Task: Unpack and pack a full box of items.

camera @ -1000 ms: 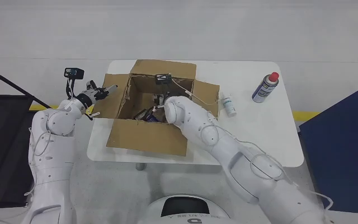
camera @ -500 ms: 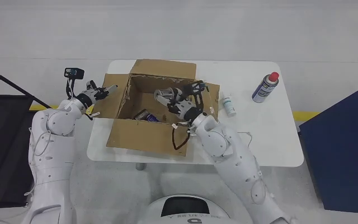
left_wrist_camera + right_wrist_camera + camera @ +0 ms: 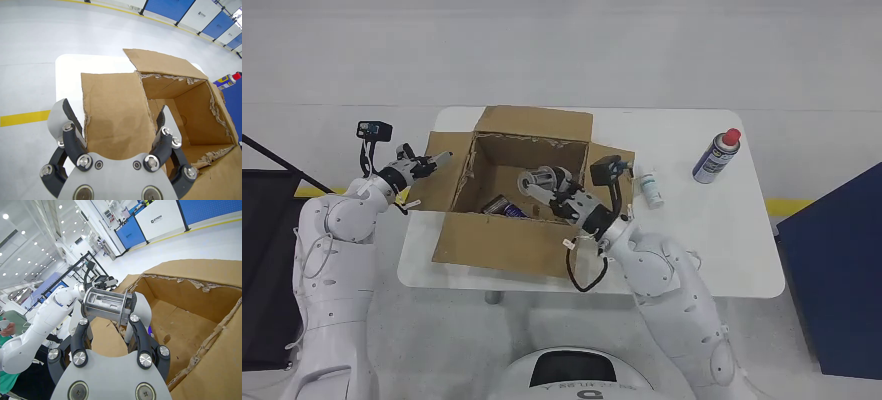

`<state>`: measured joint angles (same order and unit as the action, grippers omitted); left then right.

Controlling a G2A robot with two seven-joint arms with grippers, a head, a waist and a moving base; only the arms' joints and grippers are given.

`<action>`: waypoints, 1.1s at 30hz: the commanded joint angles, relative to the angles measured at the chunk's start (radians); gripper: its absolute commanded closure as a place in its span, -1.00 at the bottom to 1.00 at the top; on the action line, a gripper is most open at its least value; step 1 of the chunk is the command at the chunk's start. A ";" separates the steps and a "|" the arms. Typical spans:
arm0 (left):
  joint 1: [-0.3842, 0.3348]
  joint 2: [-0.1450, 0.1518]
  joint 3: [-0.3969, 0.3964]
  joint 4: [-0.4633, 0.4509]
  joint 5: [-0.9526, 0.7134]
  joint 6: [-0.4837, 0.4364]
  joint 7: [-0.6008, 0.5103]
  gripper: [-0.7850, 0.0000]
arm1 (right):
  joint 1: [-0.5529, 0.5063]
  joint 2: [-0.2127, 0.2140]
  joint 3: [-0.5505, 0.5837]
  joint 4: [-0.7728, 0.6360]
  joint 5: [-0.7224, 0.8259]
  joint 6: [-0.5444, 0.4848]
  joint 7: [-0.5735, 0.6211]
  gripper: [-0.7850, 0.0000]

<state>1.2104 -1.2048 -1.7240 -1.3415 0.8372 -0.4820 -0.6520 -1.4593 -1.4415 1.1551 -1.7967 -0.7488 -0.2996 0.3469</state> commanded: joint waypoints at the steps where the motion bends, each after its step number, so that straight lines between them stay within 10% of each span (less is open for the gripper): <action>1: 0.000 0.000 0.000 0.000 0.000 0.000 0.000 -1.00 | 0.000 0.000 0.000 0.000 0.000 0.000 0.000 1.00; 8: 0.000 0.000 0.000 0.000 0.000 0.000 0.000 -1.00 | -0.023 0.008 0.023 -0.029 0.009 -0.009 -0.009 1.00; 18: 0.000 0.000 0.000 0.000 0.000 0.000 0.000 -1.00 | -0.246 0.062 0.399 -0.118 0.446 -0.179 0.077 1.00; 33: 0.000 0.000 0.000 0.000 0.000 0.000 0.000 -1.00 | -0.245 0.083 0.560 -0.052 0.605 -0.058 0.108 1.00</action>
<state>1.2104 -1.2048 -1.7240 -1.3415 0.8372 -0.4820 -0.6520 -1.7042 -1.3586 1.7154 -1.8492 -0.1443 -0.3586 0.4544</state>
